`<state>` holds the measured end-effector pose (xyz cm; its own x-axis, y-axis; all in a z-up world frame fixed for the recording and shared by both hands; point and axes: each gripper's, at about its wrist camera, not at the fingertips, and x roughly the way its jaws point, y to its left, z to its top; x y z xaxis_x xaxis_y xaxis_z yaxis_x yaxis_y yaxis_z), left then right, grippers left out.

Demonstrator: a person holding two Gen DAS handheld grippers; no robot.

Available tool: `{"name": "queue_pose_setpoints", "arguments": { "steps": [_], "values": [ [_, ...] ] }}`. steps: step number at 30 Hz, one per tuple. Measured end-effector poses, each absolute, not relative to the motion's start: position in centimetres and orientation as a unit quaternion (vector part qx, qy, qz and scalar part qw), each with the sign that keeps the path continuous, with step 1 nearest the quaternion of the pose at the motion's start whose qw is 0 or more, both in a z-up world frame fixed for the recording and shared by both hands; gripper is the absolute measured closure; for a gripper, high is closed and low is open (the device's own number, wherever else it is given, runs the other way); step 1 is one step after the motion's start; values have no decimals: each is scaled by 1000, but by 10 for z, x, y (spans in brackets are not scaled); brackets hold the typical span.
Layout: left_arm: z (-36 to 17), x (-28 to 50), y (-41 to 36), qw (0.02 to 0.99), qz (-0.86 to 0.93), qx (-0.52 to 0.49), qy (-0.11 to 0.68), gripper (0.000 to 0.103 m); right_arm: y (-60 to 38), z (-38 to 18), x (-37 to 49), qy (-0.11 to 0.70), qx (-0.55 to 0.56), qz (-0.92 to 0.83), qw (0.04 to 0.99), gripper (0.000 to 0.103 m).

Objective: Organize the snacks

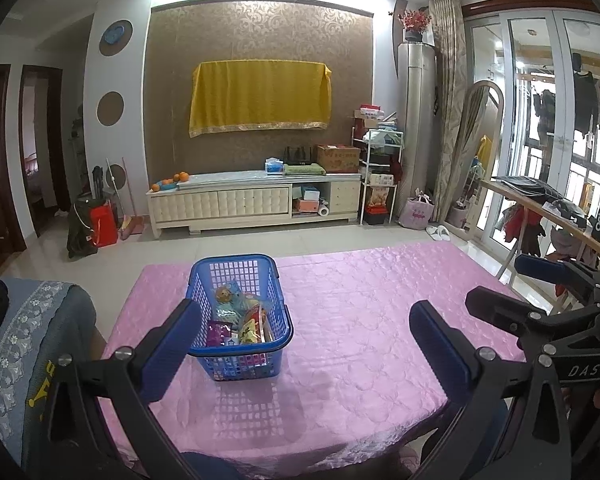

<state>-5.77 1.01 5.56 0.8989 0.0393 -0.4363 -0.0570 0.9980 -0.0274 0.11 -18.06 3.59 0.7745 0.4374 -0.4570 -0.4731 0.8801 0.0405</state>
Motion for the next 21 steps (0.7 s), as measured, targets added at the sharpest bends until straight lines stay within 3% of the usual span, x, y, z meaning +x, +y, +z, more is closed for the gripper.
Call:
{"name": "queue_pose_setpoints", "arguments": {
  "steps": [21],
  "values": [
    [56,-58,11,974,24,-16,223,0,-182,35,-3,237,-41,240,940,0]
  ]
}}
